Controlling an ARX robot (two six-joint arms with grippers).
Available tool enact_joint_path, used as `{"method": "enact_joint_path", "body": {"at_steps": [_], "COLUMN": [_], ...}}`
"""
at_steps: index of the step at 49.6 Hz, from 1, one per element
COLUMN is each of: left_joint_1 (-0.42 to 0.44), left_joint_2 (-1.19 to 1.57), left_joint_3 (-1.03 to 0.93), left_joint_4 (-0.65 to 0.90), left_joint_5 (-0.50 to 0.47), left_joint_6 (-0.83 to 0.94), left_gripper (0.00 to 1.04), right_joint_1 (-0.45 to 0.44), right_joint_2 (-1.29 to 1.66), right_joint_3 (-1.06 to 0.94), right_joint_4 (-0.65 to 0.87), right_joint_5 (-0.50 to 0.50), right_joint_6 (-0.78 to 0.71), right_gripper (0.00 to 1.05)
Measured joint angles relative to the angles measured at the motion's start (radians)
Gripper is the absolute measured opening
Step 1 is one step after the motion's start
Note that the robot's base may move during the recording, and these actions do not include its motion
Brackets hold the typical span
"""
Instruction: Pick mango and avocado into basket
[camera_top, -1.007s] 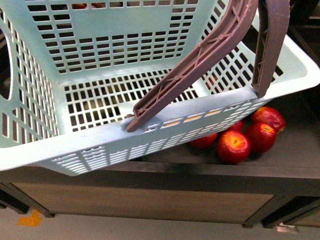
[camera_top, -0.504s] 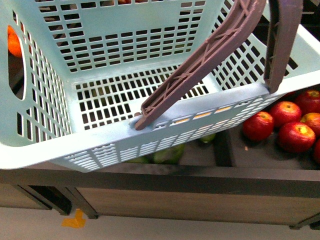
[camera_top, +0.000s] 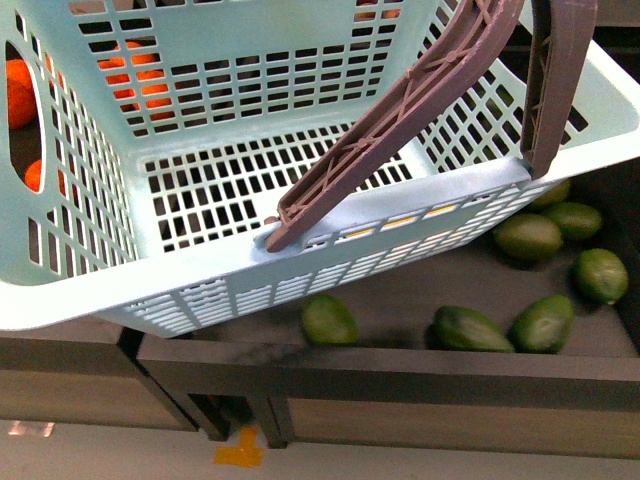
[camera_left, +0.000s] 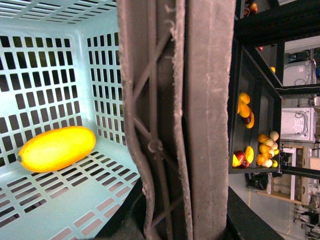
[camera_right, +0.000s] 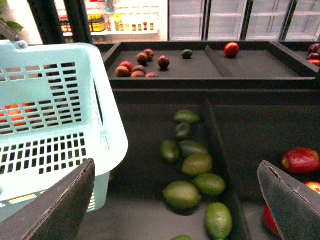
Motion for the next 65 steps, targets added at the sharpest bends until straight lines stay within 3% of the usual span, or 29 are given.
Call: {"method": "enact_joint_path", "body": {"at_steps": [17,18,21,23,27,40,48,65], "left_joint_1": [0.019,0.018,0.016,0.013,0.008,-0.004,-0.001,0.0], "left_joint_2": [0.0,0.0,0.0,0.0,0.0,0.0,0.0,0.0], "left_joint_3": [0.0,0.0,0.0,0.0,0.0,0.0,0.0,0.0], "left_joint_4": [0.0,0.0,0.0,0.0,0.0,0.0,0.0,0.0], "left_joint_5": [-0.029,-0.027,-0.015,-0.012,-0.008,0.016,-0.007,0.003], "left_joint_6": [0.014,0.015,0.01,0.002,0.001,-0.004,-0.003,0.0], "left_gripper": [0.18,0.18,0.18,0.18,0.18,0.18,0.18,0.18], "right_joint_1": [0.0,0.002,0.014,-0.008,-0.069,-0.321,-0.392,-0.404], "right_joint_2": [0.002,-0.001,0.026,0.068,0.178,0.792,1.135,1.642], "right_joint_3": [0.0,0.001,0.078,0.106,0.13,0.348,0.569,1.088], "right_joint_4": [0.0,-0.006,-0.262,-0.322,-0.304,0.0,-0.031,-0.264], "right_joint_5": [-0.005,0.009,0.224,0.263,0.245,0.018,0.007,0.062], "right_joint_6": [0.0,0.002,0.059,0.07,0.08,0.077,0.085,0.083], "right_gripper": [0.96,0.96,0.96,0.96,0.96,0.96,0.96,0.96]}}
